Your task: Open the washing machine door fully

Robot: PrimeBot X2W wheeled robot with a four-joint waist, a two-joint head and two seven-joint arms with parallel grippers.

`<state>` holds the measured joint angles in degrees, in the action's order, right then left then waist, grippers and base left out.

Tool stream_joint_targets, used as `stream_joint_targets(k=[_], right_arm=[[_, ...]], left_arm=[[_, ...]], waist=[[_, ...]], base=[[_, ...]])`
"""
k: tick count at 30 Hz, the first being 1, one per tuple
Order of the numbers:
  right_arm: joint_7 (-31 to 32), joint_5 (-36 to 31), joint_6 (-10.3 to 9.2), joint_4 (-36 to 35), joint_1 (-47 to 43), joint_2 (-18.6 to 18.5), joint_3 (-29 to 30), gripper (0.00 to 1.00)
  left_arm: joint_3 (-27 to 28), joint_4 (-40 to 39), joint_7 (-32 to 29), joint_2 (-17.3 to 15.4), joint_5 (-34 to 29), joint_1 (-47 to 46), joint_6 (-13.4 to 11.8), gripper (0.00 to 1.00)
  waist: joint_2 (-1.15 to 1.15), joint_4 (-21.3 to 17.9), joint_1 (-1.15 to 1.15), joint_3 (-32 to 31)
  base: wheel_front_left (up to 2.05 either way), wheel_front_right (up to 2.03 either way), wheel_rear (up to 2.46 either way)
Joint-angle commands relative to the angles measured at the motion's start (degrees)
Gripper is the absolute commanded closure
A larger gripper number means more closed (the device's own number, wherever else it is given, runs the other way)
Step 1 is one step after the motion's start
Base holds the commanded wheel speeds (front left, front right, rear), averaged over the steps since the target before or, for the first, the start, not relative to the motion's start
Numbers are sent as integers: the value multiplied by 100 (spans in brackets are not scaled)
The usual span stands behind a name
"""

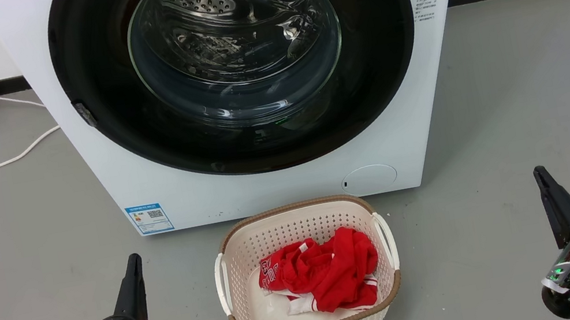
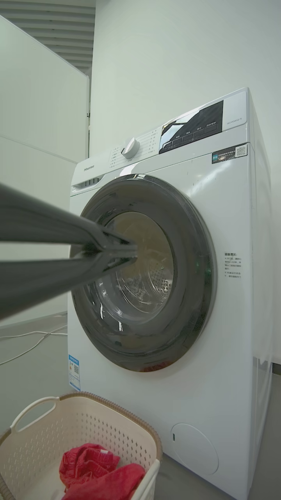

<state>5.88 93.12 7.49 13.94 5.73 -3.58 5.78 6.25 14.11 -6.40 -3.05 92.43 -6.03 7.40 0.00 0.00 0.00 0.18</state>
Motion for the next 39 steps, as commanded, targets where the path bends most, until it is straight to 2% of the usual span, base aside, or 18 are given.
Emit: stream_joint_targets(k=[1,12,13,27,31,39], right_arm=[[19,-45,0,9,82,17,11,100],[33,-42,0,9,84,26,21,100],[15,-26,0,0,1,9,16,0],[-319,-205,1,-208,-128,21,-168,0],[-422,-428,1,-303,-149,24,-192,0],[-616,-1365,1,-553,-196,29,-253,0]], left_arm=[[24,2,-8,0,-13,-42,16,100],[29,2,-13,3,-17,-42,16,100],[4,-1,1,2,0,-1,0,0],[-249,-239,342,9,-147,14,0,0],[-225,-394,448,9,-381,21,1,0],[-187,-725,644,9,-996,22,2,0]], waist=[[0,0,0,0],[0,0,0,0],[0,0,0,0],[0,0,0,-3],[0,0,0,-6],[0,8,0,-9]], base=[[0,0,0],[0,0,0],[0,0,0],[0,0,0],[0,0,0],[0,0,0]])
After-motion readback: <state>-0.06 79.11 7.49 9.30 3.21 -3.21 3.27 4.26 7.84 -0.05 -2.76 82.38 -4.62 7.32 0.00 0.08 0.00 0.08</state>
